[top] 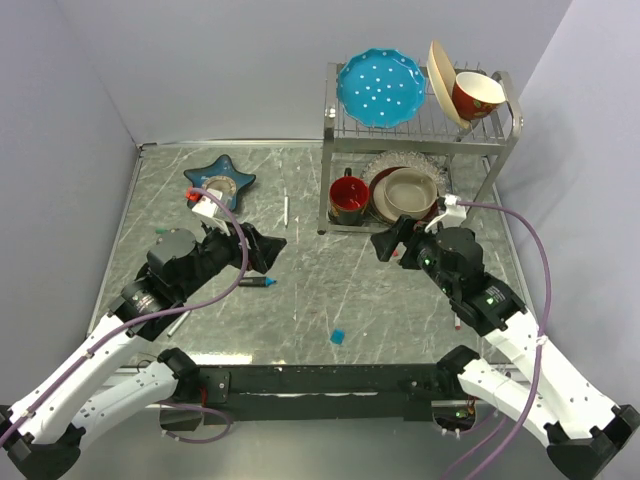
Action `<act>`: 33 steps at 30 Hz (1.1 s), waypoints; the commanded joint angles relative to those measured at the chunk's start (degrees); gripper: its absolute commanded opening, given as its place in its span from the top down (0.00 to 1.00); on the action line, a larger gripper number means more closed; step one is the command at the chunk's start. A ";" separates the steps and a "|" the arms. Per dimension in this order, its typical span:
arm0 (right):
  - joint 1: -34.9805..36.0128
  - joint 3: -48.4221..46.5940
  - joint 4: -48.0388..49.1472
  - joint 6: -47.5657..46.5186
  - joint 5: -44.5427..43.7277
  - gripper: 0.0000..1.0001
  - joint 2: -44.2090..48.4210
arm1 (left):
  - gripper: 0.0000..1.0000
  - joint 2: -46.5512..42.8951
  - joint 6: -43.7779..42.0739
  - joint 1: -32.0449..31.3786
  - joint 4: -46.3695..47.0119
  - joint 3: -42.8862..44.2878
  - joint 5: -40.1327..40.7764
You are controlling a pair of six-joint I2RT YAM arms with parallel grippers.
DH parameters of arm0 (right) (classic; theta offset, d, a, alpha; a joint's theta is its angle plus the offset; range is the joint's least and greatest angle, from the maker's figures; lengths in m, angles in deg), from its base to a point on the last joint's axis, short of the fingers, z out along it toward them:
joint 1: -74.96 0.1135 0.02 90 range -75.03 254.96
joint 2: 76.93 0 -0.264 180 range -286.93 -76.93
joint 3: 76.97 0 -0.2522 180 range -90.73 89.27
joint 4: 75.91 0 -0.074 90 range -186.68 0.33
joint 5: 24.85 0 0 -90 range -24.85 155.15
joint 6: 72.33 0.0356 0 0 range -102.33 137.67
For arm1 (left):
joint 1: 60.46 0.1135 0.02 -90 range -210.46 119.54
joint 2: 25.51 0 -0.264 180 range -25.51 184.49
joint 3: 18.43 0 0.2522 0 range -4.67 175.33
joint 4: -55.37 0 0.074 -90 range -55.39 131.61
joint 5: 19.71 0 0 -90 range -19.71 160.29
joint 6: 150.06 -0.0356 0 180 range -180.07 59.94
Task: Insert the pens into the pen caps
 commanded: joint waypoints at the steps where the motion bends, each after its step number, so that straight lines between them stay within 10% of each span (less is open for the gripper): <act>1: -0.15 -2.56 -1.14 1.41 -6.94 0.00 0.49 | 0.00 -0.62 -0.85 -0.19 2.22 0.29 -0.43; 12: -0.76 -6.70 -34.58 23.18 -25.49 0.01 -8.38 | 0.01 -3.17 0.03 -0.19 2.83 -0.14 -2.36; 33: -27.21 7.10 -35.24 31.82 -19.17 0.00 -8.02 | 0.01 -5.11 -0.23 -8.98 2.31 -0.50 -1.41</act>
